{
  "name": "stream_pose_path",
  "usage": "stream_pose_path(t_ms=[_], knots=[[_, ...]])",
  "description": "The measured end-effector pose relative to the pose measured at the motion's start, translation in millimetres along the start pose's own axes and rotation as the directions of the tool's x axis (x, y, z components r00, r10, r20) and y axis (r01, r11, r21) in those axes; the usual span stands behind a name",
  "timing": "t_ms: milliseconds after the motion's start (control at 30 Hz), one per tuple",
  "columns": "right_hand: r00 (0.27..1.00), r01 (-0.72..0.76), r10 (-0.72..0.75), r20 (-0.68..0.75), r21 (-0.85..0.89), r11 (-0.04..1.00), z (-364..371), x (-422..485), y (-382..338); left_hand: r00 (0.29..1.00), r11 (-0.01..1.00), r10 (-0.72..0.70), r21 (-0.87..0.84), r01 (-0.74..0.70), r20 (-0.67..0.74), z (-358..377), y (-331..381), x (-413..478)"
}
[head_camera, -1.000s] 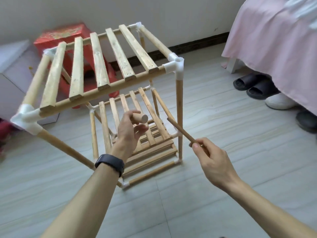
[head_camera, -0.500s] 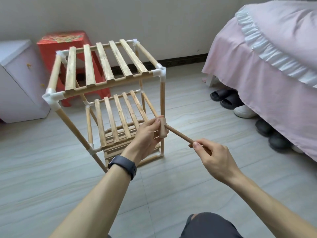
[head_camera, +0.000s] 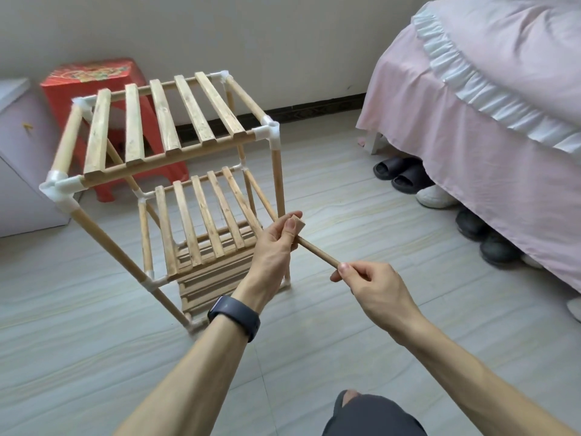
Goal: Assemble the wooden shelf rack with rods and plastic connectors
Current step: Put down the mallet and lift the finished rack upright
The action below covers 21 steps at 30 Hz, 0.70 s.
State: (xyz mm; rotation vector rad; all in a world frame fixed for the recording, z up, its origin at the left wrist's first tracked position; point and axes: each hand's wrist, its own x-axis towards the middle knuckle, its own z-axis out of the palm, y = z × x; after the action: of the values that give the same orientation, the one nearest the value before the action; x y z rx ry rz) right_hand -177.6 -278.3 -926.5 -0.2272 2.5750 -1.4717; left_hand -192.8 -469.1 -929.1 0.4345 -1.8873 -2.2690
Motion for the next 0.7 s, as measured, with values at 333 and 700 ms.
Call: stream_pose_path(t_ms=[333, 700], knots=[[0.964, -0.266, 0.233, 0.128, 0.499, 0.825, 4.8, 44.0, 44.8, 0.994, 0.803, 0.100, 0.593, -0.062, -0.032, -5.0, -35.9, 44.3], [0.974, -0.097, 0.078, -0.212, -0.083, 0.992, 71.0, 113.6, 161.5, 0.970, 0.022, 0.238, 0.999, 0.040, -0.044, -85.4, -98.4, 95.2]])
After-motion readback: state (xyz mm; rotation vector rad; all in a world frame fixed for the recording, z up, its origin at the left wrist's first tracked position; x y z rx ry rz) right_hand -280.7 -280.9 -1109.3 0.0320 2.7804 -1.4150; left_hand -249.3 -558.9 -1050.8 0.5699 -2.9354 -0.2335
